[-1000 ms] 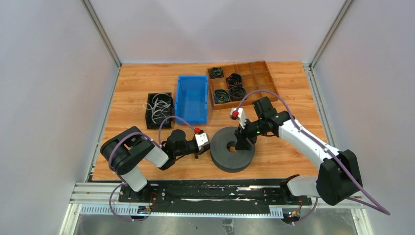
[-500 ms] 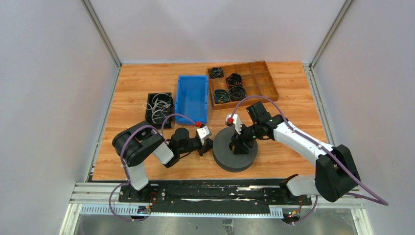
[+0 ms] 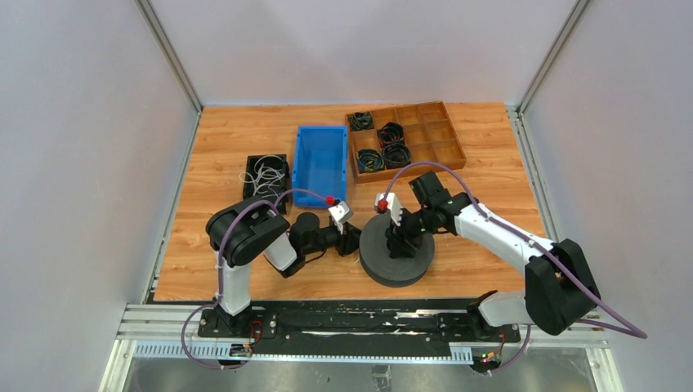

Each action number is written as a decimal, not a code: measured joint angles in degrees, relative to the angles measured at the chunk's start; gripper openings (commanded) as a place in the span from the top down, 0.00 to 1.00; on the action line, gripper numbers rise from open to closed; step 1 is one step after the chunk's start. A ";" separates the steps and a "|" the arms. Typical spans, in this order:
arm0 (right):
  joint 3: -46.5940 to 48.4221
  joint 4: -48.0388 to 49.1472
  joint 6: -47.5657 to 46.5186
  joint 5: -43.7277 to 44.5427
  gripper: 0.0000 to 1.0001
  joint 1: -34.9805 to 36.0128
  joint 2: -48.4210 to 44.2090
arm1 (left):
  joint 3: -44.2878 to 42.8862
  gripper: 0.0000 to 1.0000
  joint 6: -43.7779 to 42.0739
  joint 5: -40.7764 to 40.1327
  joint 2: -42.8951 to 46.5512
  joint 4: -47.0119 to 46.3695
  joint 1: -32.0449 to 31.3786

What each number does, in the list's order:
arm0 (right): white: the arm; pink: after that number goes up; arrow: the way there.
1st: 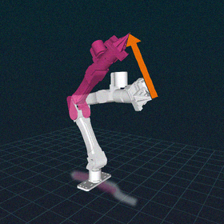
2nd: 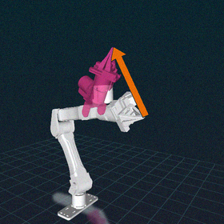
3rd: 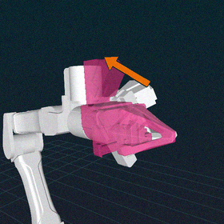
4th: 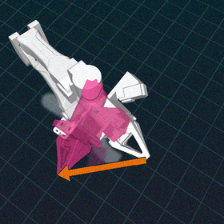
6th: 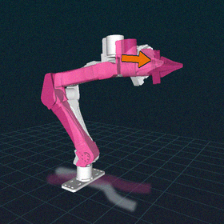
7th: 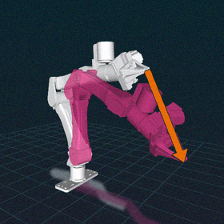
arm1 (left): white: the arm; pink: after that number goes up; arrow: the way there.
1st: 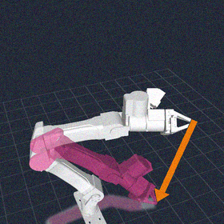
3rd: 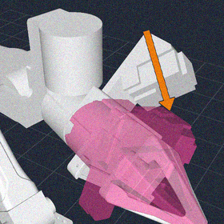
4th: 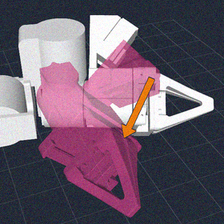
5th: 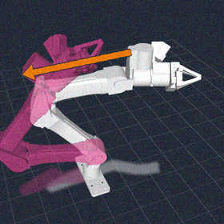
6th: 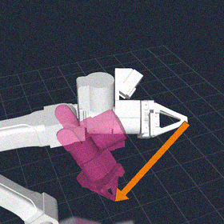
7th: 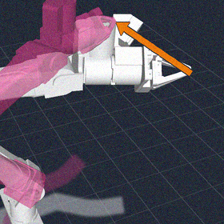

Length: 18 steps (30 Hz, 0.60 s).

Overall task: Wrap the cables
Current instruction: Adjust the cable on the cable reel.

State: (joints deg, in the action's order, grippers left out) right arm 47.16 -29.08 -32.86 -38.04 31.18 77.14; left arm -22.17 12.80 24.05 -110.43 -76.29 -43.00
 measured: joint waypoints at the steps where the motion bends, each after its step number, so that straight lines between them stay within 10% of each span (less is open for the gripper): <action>1: 0.00 0.11 -0.09 0.02 0.43 0.09 -0.02 | 0.00 0.61 0.20 -0.57 -0.04 -0.04 0.00; 11: 0.02 -0.07 -0.28 0.76 0.40 0.37 -0.79 | -1.09 0.35 1.33 -3.54 -0.04 1.25 0.00; 18: 0.02 -0.42 -0.50 1.33 0.40 0.44 -1.33 | -2.14 0.35 1.18 -4.66 0.07 3.17 0.02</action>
State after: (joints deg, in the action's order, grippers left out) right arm 47.18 -29.50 -33.36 -36.71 31.62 75.81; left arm -24.32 13.98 19.40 -110.37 -73.12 -42.98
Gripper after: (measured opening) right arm 0.601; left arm 0.662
